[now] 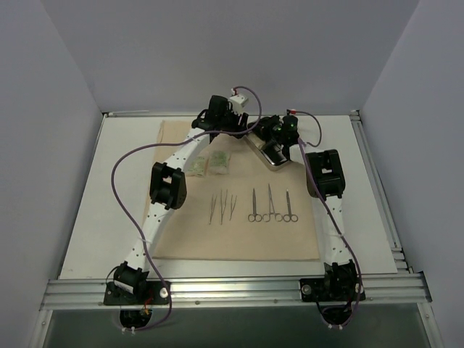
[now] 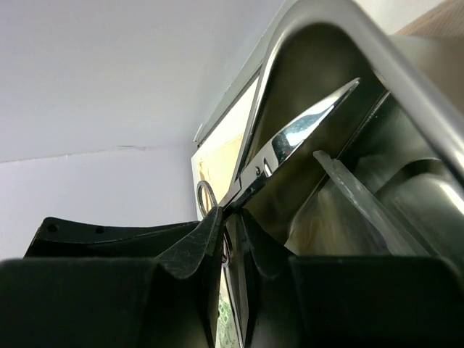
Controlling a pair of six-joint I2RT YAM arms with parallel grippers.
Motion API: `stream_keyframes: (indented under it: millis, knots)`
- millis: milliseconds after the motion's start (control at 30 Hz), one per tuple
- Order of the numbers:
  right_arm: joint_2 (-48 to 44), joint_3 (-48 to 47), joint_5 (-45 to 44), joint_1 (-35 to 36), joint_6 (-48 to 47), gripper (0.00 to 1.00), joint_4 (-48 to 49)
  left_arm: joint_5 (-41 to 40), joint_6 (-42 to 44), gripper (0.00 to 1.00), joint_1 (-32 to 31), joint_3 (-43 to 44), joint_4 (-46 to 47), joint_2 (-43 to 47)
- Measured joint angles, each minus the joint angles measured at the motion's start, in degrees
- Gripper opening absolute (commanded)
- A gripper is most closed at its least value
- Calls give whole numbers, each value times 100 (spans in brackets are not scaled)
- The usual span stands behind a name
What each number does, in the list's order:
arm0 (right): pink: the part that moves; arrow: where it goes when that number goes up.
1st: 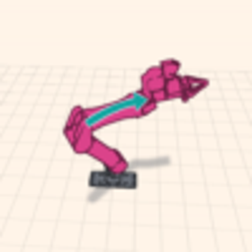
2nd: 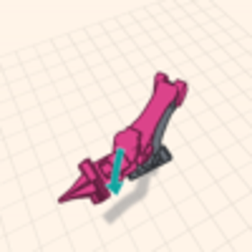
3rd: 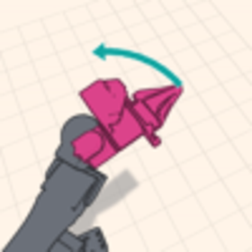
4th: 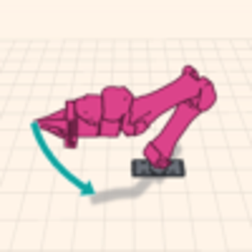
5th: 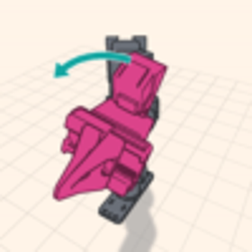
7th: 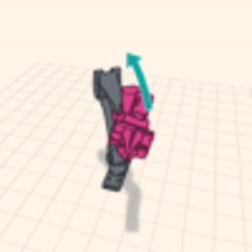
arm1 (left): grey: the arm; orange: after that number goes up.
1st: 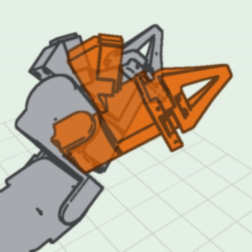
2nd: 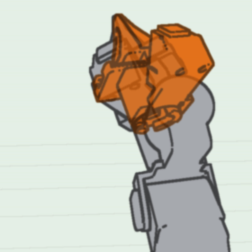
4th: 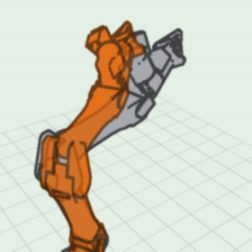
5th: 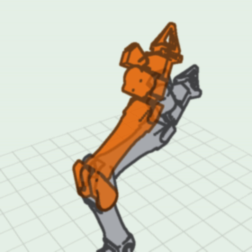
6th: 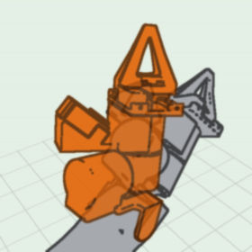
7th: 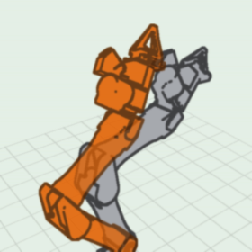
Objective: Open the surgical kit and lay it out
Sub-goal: Pick up the medical item from the container.
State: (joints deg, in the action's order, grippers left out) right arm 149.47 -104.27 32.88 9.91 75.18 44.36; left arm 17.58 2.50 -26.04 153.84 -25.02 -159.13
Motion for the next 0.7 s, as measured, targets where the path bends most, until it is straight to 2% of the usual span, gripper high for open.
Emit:
stream_keyframes:
  millis: [233,433,500,700]
  knots:
    - [0,4,2,0,-46,8,0,-2,-164,68,83,103,2,0]
    - [-2,-4,22,0,-125,8,-59,114,-544,73,260,199,162,0]
    - [-2,-70,61,-2,-197,8,-210,138,-660,77,297,199,184,0]
    - [-2,-247,251,-13,-503,7,-710,282,-1099,77,299,197,221,0]
